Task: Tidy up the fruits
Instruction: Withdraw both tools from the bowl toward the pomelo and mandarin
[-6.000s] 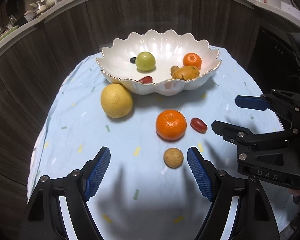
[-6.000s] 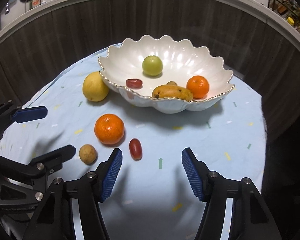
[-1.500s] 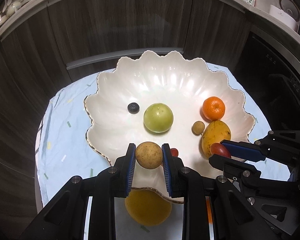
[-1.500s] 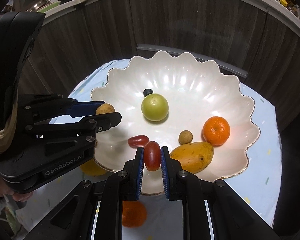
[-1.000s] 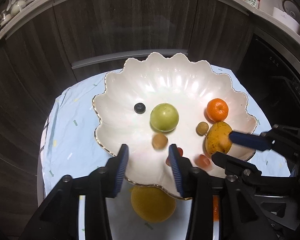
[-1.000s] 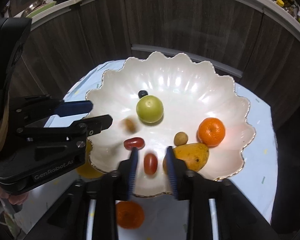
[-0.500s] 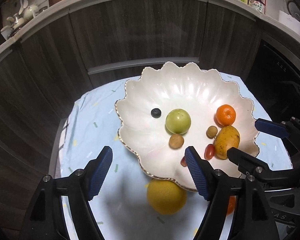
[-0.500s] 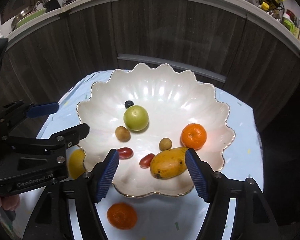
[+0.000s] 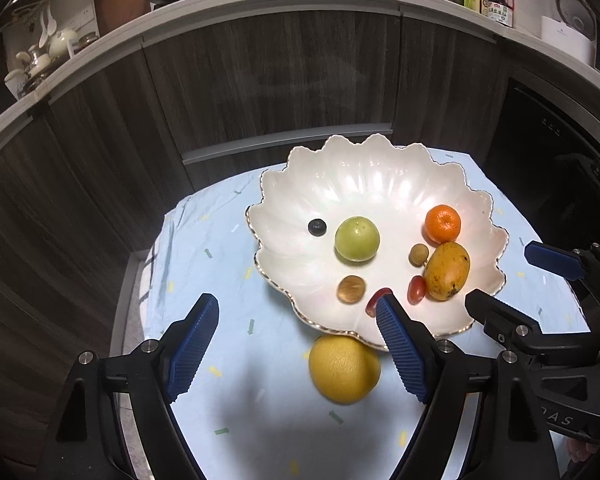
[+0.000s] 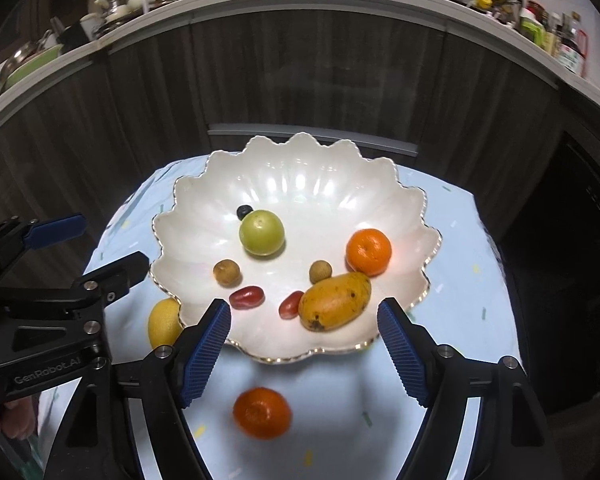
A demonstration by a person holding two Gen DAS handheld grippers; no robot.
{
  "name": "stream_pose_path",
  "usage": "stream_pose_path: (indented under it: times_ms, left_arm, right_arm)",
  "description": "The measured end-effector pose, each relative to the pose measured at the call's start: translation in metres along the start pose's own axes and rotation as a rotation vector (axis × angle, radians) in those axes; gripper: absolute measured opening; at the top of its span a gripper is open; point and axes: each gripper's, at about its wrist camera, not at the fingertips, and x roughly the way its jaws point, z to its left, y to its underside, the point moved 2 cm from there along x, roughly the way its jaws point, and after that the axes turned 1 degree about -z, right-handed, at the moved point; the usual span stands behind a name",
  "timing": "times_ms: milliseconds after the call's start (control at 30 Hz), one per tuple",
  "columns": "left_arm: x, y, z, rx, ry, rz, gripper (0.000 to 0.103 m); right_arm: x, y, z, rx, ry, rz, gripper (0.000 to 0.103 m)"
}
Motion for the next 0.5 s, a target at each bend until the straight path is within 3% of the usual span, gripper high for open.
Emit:
stream_pose_path:
  times_ms: [500]
  left_arm:
    - [-0.006, 0.021, -0.003, 0.094, 0.029, 0.008, 0.083]
  right_arm:
    - [-0.015, 0.034, 0.008, 0.077, 0.055, 0.006, 0.077]
